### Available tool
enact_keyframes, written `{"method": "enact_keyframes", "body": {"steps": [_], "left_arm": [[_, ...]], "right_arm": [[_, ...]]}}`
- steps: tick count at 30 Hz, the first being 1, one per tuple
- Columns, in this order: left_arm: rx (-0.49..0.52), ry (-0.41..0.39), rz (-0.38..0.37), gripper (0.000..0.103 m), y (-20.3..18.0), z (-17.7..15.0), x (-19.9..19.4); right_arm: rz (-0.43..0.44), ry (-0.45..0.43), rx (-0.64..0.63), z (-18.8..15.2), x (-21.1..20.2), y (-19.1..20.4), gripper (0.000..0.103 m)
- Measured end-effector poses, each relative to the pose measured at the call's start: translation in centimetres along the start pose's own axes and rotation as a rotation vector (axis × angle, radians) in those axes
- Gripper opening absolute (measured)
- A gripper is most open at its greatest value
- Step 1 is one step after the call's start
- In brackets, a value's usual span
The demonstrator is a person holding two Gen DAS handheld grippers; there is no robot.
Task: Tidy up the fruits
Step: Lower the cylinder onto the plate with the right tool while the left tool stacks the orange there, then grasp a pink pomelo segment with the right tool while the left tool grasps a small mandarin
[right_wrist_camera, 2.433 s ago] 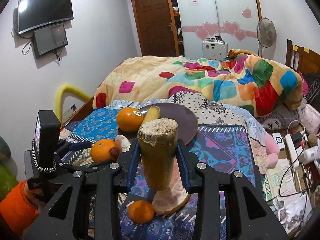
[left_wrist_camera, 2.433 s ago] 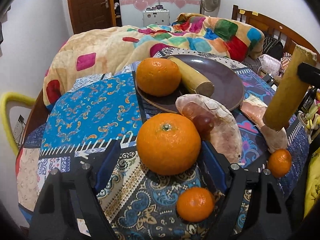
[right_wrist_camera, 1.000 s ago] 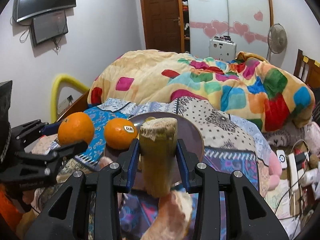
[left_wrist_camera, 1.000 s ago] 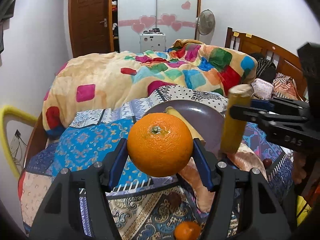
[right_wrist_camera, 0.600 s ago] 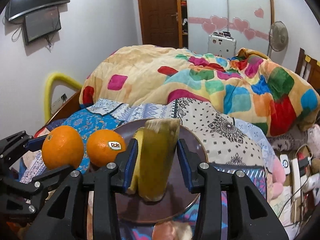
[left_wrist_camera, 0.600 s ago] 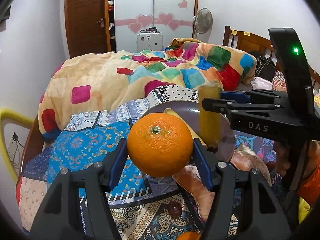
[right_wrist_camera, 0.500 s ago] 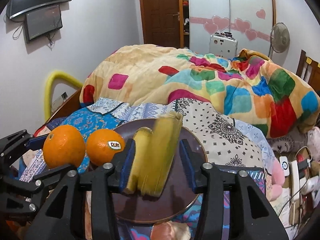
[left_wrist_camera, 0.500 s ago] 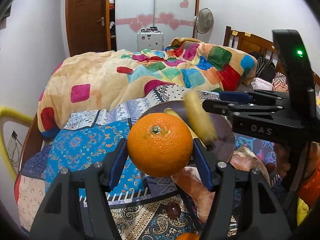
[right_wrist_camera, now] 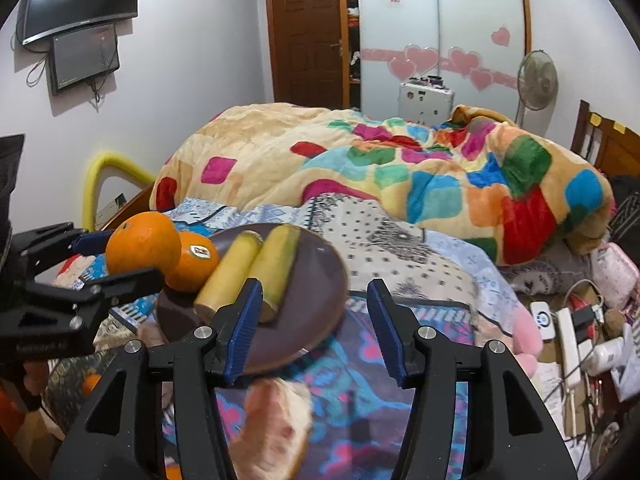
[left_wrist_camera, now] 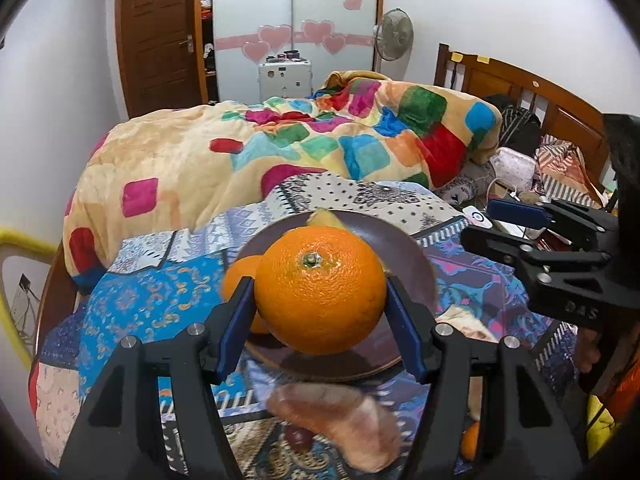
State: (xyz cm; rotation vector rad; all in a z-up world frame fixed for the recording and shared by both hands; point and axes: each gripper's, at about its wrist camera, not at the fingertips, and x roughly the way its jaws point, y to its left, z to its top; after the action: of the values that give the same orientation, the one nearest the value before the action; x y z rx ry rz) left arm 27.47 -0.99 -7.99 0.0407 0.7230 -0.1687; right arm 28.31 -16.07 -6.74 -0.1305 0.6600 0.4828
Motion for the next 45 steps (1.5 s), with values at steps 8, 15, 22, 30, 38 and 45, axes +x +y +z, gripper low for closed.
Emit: {"method": "enact_keyframes", "body": {"steps": [8, 15, 22, 30, 38, 45], "left_arm": [[0.032, 0.042, 0.0, 0.064, -2.5, 1.5, 2.9], [0.036, 0.078, 0.088, 0.064, -2.2, 2.4, 6.5], [0.038, 0.085, 0.084, 0.064, -1.9, 2.2, 8.1], [-0.009, 0.116, 0.035, 0.066, -1.2, 2.5, 8.0], [0.001, 0.043, 0.03, 0.074, -1.7, 1.9, 2.6], [0.015, -0.006, 0.046, 0.078, -1.7, 0.2, -2.0]], "right_arm": [[-0.028, -0.031, 0.019, -0.9, -1.1, -2.7, 0.055], [-0.008, -0.035, 0.034, -1.7, -0.6, -3.7, 0.055], [0.004, -0.021, 0.035, -2.5, 0.1, -4.0, 0.055], [0.01, -0.011, 0.039, -2.7, 0.1, -3.9, 0.055], [0.023, -0.018, 0.028, -2.7, -1.6, -2.4, 0.055], [0.045, -0.016, 0.016, -3.3, -3.2, -0.2, 0.058]]}}
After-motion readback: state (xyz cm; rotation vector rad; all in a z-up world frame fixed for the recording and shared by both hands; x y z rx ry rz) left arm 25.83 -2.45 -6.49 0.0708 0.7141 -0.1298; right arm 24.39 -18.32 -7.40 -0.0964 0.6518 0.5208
